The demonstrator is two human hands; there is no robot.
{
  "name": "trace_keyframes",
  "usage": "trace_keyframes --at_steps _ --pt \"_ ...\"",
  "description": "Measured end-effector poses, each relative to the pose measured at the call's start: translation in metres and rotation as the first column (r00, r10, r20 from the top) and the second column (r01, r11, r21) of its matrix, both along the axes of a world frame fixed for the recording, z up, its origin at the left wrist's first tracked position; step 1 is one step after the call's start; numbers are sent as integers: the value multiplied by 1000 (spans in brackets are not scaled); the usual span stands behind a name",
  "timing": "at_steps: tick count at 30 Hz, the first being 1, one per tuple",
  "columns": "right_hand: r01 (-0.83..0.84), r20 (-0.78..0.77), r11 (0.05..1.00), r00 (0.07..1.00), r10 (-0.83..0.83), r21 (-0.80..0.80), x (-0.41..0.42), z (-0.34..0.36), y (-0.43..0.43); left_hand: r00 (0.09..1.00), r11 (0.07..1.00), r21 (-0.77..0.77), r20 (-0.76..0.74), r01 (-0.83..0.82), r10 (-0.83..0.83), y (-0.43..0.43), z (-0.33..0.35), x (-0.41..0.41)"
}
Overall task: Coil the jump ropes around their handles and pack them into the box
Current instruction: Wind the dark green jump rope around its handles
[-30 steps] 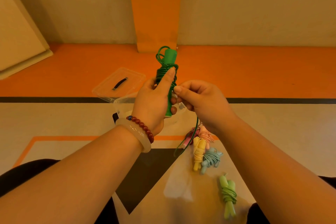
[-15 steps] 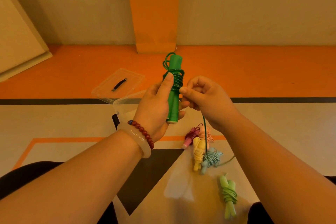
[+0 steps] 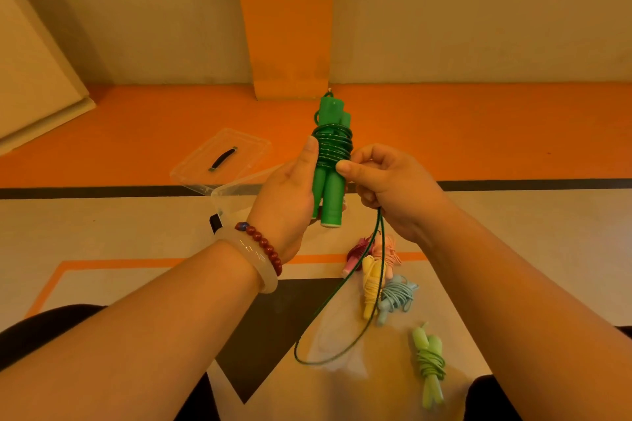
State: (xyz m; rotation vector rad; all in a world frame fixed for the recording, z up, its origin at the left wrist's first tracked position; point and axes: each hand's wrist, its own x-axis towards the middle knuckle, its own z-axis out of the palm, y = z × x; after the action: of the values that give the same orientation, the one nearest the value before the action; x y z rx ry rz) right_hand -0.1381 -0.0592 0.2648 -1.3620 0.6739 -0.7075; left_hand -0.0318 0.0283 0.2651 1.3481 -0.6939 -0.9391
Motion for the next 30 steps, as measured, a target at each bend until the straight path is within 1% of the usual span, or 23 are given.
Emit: trace_keyframes --at_steps 2,4,6,8,9,11,13,16,21,24,26,28,30 --pt "13 1 1000 1000 -13 -3 1 2 0 994 998 -18 87 -59 61 -1 1 0" --pt "20 -9 1000 1000 -20 9 2 4 0 987 994 -57 128 -90 97 -2 2 2" --pt "33 -52 999 998 -34 -21 2 5 0 991 997 -46 115 -58 63 -3 3 3" --pt "47 -111 994 992 -58 -97 3 5 1 996 1000 -19 83 -13 14 -3 2 1" --pt "50 -130 990 989 -67 -132 4 5 3 993 1000 10 118 -12 11 -3 1 -1" --pt "53 -138 984 987 -77 -172 7 4 7 973 996 43 222 -75 64 -3 -3 -3" --pt "52 -124 983 990 -74 -175 9 5 9 964 992 10 239 -127 121 -3 -4 -2" --pt "30 -98 987 994 -46 -159 5 10 6 975 994 -35 197 -102 106 -3 0 -2" --pt "-60 -43 997 997 58 -58 -2 11 -1 996 994 -69 30 -79 82 -3 5 -2" --pt "-93 16 996 996 92 14 -4 11 -3 995 993 -91 -70 -77 71 -2 8 -3" --pt "-106 51 992 993 103 62 -5 9 -4 991 993 -107 -129 -50 36 -1 10 -3" --pt "-103 42 991 994 100 79 -5 6 -2 985 994 -108 -171 -4 -15 0 10 -2" --pt "-89 7 993 996 88 82 -4 3 1 983 995 -91 -177 39 -55 1 10 1"
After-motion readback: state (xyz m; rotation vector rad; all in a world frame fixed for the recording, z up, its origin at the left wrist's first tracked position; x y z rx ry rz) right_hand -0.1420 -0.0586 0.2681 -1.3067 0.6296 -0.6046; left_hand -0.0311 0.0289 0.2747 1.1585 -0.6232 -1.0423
